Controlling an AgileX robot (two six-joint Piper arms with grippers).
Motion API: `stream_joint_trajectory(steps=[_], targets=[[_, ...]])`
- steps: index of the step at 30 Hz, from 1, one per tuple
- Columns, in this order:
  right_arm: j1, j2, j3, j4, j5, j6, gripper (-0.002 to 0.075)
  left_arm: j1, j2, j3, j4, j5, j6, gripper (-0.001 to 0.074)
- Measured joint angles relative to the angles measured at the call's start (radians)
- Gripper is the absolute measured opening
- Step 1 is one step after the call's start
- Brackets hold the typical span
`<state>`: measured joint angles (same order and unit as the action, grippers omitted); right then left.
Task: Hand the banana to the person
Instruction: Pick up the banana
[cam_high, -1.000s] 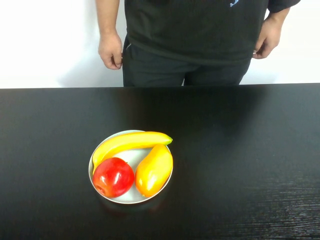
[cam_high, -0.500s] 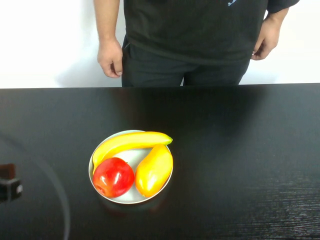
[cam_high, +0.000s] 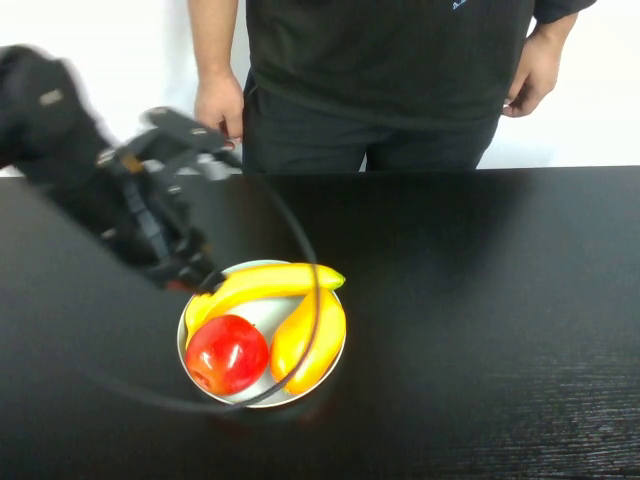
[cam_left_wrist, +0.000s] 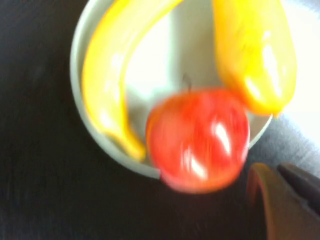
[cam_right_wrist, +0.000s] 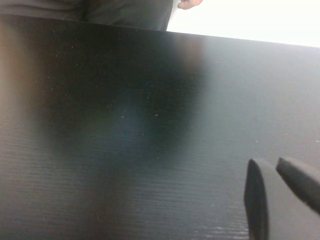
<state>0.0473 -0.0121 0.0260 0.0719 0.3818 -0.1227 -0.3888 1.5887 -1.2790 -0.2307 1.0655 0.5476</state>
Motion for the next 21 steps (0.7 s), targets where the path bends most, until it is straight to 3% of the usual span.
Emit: stream_joint_trajectory(steps=[5,11,13,17,21], targets=[[0.0,0.0,0.0,0.0,0.0,0.0,-0.0007,-0.038,0.231,-0.213,0.011,0.058,0.108,-0.0004],[0.0,0.0,0.0,0.0,0.0,0.0,-0.0007,-0.087,0.418,-0.331,0.072,-0.011,0.241,0.0025],[0.0,0.0,0.0,0.0,0.0,0.0,-0.0007,-0.093,0.45,-0.344,0.078,-0.042,0.272,0.0104],[0.0,0.0,0.0,0.0,0.0,0.0,-0.0007,-0.093,0.477,-0.35,0.121,-0.097,0.291,0.0353],[0.0,0.0,0.0,0.0,0.0,0.0,-0.0007,-0.093,0.49,-0.35,0.15,-0.129,0.301,0.0475]])
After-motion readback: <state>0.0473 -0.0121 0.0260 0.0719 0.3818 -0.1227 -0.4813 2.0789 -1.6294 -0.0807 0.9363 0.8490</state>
